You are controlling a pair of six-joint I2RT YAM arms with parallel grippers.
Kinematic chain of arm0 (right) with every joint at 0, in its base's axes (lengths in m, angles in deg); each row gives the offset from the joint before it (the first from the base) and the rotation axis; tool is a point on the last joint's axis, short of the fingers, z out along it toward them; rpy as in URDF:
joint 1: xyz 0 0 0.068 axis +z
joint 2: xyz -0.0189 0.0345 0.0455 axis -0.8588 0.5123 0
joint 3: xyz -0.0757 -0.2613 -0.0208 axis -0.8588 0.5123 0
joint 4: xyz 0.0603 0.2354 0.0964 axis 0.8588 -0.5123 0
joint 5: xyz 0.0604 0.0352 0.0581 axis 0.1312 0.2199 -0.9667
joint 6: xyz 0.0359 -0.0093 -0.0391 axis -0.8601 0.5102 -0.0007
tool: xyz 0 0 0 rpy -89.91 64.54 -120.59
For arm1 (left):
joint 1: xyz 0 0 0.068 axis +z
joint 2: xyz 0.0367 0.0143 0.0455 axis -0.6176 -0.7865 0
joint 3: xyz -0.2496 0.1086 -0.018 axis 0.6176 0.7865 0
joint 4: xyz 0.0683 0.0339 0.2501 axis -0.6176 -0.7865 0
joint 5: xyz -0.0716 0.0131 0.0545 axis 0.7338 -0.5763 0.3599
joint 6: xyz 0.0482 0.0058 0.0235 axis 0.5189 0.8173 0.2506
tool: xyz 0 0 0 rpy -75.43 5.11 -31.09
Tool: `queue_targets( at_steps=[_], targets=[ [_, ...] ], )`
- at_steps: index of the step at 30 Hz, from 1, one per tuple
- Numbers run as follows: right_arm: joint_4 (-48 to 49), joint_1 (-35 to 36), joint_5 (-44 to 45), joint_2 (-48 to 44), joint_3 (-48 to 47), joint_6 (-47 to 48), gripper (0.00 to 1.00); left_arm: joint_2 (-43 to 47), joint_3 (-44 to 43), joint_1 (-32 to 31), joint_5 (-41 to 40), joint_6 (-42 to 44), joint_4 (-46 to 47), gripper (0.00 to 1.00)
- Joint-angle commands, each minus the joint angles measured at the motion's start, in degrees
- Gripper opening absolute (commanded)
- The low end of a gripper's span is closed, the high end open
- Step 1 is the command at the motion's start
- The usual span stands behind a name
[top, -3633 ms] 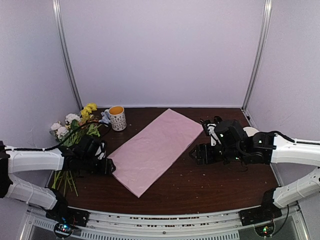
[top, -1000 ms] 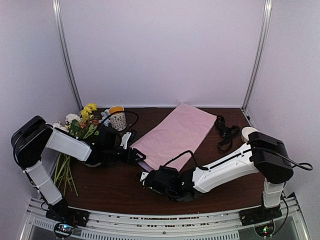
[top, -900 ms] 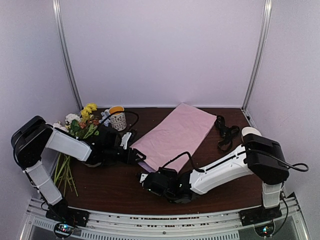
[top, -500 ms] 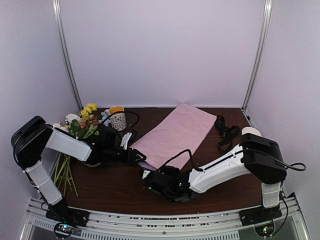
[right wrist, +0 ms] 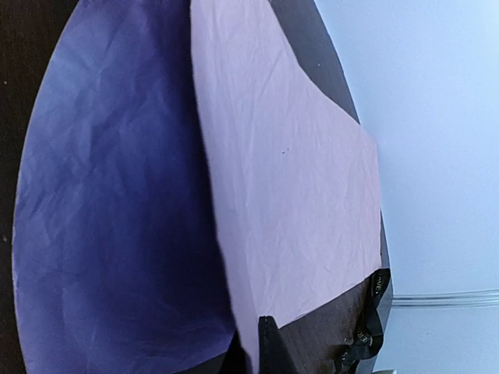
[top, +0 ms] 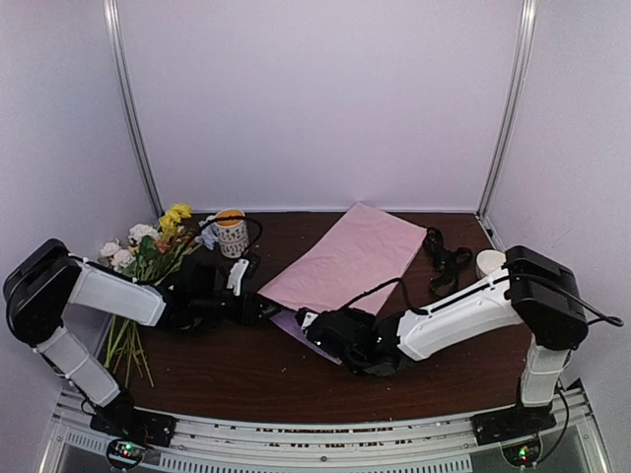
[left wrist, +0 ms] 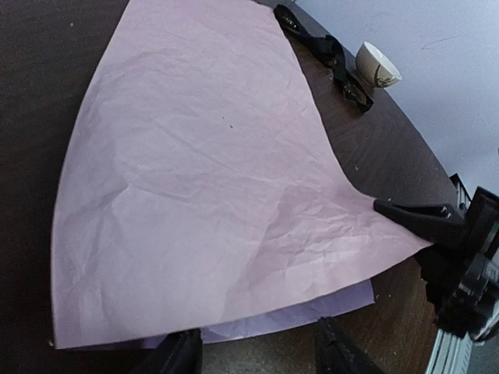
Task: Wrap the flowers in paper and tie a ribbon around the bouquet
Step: Pick up the corner of the folded wrapping paper from the center of the board, then pass from the right arm to the left
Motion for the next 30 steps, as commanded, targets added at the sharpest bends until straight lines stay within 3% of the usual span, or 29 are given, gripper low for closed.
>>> queue_targets(
  at_steps=[1, 7, 15, 23, 26, 30],
  targets=[
    [-1.90, -0.47, -2.43, -10.49, 3.14, -1.40, 0.00, 12.02, 5.21, -3.19, -6.84, 5.75, 6.91, 0.55],
    [-12.40, -0.58, -6.98, -22.63, 3.78, -1.57, 0.00, 26.02, 2.43, -16.50, -23.40, 31.00, -8.59, 0.57],
    [-25.38, 1.35, -9.36, -33.45, -0.75, 0.20, 0.00, 34.19, -0.43, -21.18, -23.26, 41.62, -20.42, 0.74],
    [-30.84, 4.16, -3.05, -30.32, -8.62, 3.90, 0.00, 28.16, -8.73, -26.85, -14.30, 40.31, -25.30, 0.76],
    [-29.19, 4.99, -3.59, -30.23, -9.04, 6.13, 0.00, 26.31, -9.21, -26.92, -19.07, 36.68, -23.24, 0.75],
    [-25.84, 5.78, -5.55, -31.07, -8.98, 7.79, 0.00, 22.78, -10.17, -26.88, -26.10, 34.33, -22.95, 0.65]
  ],
)
